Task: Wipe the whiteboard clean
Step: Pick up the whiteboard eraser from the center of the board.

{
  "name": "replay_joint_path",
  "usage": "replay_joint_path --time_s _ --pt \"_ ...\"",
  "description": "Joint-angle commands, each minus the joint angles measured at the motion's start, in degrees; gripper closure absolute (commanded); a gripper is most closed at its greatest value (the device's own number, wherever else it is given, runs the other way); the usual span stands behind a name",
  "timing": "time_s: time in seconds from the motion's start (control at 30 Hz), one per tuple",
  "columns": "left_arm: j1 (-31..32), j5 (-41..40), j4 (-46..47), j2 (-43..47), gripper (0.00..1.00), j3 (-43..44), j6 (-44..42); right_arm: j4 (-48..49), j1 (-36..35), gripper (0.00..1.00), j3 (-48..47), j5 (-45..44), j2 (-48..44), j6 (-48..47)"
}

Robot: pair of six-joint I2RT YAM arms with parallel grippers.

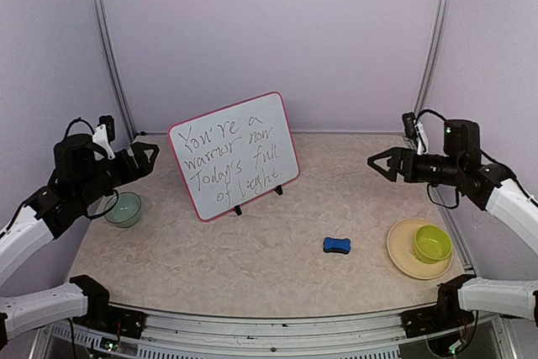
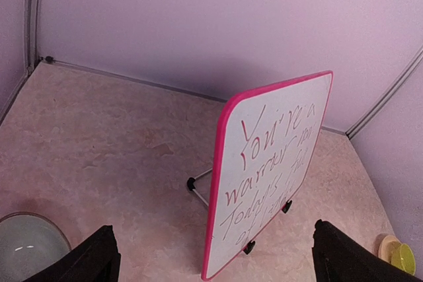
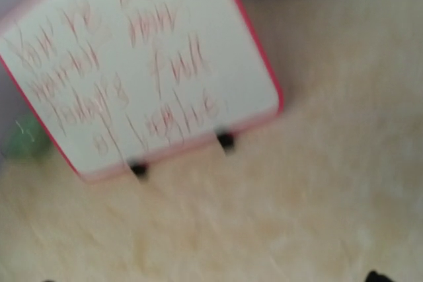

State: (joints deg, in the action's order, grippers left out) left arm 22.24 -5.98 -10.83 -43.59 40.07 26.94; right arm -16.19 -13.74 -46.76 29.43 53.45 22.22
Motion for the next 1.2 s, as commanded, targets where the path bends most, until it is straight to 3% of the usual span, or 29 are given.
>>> replay_joint_path --time_s 0.0,0.23,0.5,0.63,1.0,1.17 --pt "0.87 1.72 5.17 -2.34 0.01 -1.30 0.64 -7.65 -8.79 0.00 -3.16 -10.67 5.36 -5.52" --pt "2.95 0.72 7.89 -3.25 0.01 -4.13 2.28 -11.85 -19.06 0.00 -4.96 -20.70 10.92 -10.98" --pt "6.51 -4.93 7.18 -2.71 0.01 -7.79 6.69 -19.46 -31.58 0.00 -9.15 -34.30 23.81 -16.24" --pt "7.49 -5.35 7.25 -1.37 0.01 -9.05 8.52 -22.08 -33.91 0.00 -11.70 -38.48 28.00 -18.32" --pt "7.94 -4.35 5.65 1.16 0.01 -10.72 9.98 -27.39 -35.82 0.28 -18.72 -38.57 36.51 -24.72" --pt "8.37 -4.40 3.61 -0.56 0.01 -10.04 11.16 -28.20 -36.88 0.28 -19.39 -39.99 40.35 -25.66"
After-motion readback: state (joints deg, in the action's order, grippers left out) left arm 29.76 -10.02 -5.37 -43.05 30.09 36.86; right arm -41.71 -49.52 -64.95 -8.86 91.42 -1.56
